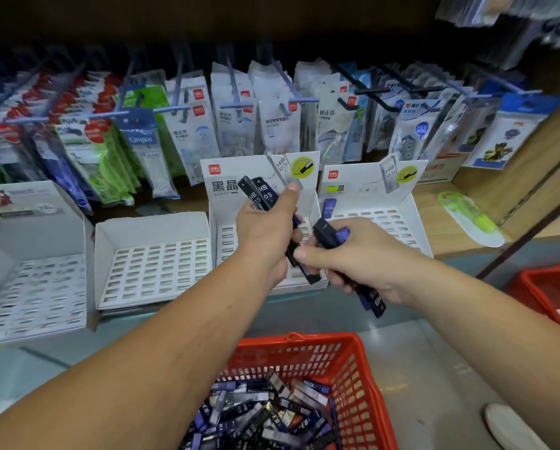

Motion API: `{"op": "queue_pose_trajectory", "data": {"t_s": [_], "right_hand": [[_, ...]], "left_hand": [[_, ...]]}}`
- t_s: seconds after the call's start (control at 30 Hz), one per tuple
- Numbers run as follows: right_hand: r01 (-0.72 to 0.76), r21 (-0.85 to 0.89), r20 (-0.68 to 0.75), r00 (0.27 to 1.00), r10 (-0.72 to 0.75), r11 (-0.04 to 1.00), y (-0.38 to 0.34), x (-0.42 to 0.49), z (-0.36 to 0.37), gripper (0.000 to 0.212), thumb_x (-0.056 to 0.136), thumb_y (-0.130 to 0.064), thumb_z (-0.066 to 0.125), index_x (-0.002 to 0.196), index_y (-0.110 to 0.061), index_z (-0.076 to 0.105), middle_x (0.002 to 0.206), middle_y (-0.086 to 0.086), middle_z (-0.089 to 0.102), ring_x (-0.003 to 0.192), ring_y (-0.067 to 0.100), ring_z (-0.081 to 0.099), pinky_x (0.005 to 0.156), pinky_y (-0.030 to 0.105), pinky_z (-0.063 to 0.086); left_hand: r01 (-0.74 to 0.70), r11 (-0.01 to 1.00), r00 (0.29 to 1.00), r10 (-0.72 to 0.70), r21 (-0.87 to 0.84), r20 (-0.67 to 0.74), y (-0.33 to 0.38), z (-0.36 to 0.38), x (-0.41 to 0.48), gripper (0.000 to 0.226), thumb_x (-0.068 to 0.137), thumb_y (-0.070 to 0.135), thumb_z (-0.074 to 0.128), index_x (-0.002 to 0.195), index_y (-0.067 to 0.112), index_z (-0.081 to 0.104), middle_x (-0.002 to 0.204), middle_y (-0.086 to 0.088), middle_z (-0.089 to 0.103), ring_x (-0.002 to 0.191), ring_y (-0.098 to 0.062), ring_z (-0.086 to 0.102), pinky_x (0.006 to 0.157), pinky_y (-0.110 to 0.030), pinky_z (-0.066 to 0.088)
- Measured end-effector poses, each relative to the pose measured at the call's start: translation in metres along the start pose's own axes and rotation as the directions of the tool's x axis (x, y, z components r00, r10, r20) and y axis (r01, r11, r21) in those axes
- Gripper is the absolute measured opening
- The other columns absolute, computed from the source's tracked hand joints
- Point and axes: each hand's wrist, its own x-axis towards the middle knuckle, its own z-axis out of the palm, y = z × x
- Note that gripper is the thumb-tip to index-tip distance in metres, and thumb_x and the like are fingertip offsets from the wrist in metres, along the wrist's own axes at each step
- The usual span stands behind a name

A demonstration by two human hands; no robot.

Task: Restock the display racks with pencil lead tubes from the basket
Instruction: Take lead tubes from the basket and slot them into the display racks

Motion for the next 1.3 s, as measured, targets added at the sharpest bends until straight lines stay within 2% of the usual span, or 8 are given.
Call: {"op": "queue_pose_trajectory", "data": {"t_s": [0.17,0.33,0.43,0.57,0.77,0.97,1.17,1.3], "right_hand": [[-0.023,0.023,-0.170,0.985,0.027,0.999,0.015,-0.003,0.006,0.025,0.083,-0.019,0.085,0.100,-0.008,0.070,0.063,0.004,0.061,0.058,0.021,0.048,0.050,0.030,0.037],[0.004,-0.023,-0.121,0.993,-0.007,1.000,0.026,-0.006,0.008,0.010,0.087,-0.017,0.079,0.092,-0.012,0.072,0.067,0.007,0.069,0.059,0.021,0.048,0.054,0.031,0.039],[-0.050,0.017,-0.131,0.990,0.052,0.999,0.030,-0.004,-0.001,0.009,0.087,-0.012,0.077,0.093,-0.008,0.071,0.081,0.022,0.073,0.062,0.023,0.048,0.055,0.032,0.038],[-0.062,0.065,-0.197,0.978,0.074,0.996,0.037,0.000,-0.009,0.008,0.087,-0.011,0.077,0.090,-0.008,0.070,0.068,0.009,0.069,0.059,0.020,0.047,0.051,0.029,0.037],[0.069,0.061,-0.409,0.912,-0.038,0.996,0.036,0.013,-0.005,0.011,0.086,-0.013,0.079,0.081,-0.013,0.069,0.054,-0.010,0.059,0.049,0.008,0.049,0.055,0.023,0.040],[0.206,0.000,-0.272,0.942,-0.198,0.979,0.027,0.016,0.007,0.015,0.083,-0.011,0.084,0.080,-0.012,0.069,0.059,-0.012,0.061,0.054,0.003,0.053,0.056,0.015,0.043],[0.193,0.241,-0.329,0.938,-0.107,0.951,0.007,0.034,-0.014,0.012,0.090,-0.014,0.078,0.100,-0.012,0.073,0.061,0.002,0.060,0.050,0.016,0.050,0.052,0.029,0.043],[0.108,0.155,-0.141,0.986,-0.087,0.982,-0.017,0.055,-0.028,0.010,0.089,-0.011,0.077,0.096,-0.005,0.073,0.064,0.003,0.060,0.053,0.018,0.051,0.052,0.031,0.042]], "left_hand": [[0.028,0.999,0.999,-0.028,-0.020,0.015,0.002,0.003,-0.006,0.029,0.090,0.031,0.080,0.089,0.016,0.054,0.063,-0.006,0.057,0.041,-0.016,0.041,0.042,-0.022,0.039],[0.028,0.999,0.998,-0.026,-0.035,0.062,0.000,0.003,-0.004,0.028,0.091,0.025,0.080,0.087,0.016,0.054,0.058,-0.003,0.057,0.044,-0.017,0.044,0.041,-0.022,0.039],[0.001,0.999,1.000,-0.001,-0.033,0.000,0.004,0.000,0.002,0.025,0.092,0.024,0.079,0.091,0.016,0.055,0.054,-0.002,0.057,0.046,-0.018,0.052,0.047,-0.027,0.049],[-0.114,0.988,0.986,0.126,0.107,-0.113,0.008,-0.015,0.015,0.019,0.094,0.017,0.076,0.100,0.012,0.059,0.075,-0.005,0.059,0.050,-0.015,0.052,0.059,-0.032,0.061],[-0.082,0.935,0.963,-0.014,0.344,0.268,-0.006,-0.020,-0.003,0.021,0.091,0.021,0.080,0.094,0.008,0.064,0.073,-0.010,0.055,0.052,-0.018,0.051,0.055,-0.032,0.053],[-0.110,0.941,0.962,0.020,0.319,0.273,0.002,-0.021,-0.003,0.013,0.090,0.014,0.079,0.084,0.010,0.068,0.059,-0.002,0.060,0.049,-0.017,0.047,0.051,-0.030,0.048],[-0.113,0.933,0.923,-0.028,0.342,0.383,0.004,-0.033,0.002,0.019,0.090,0.015,0.079,0.096,0.001,0.070,0.062,-0.003,0.053,0.052,-0.017,0.044,0.049,-0.029,0.040],[-0.131,0.929,0.924,-0.013,0.347,0.383,0.004,-0.034,0.003,0.028,0.087,0.015,0.082,0.103,-0.005,0.069,0.070,-0.011,0.052,0.054,-0.018,0.044,0.049,-0.029,0.038]]}}
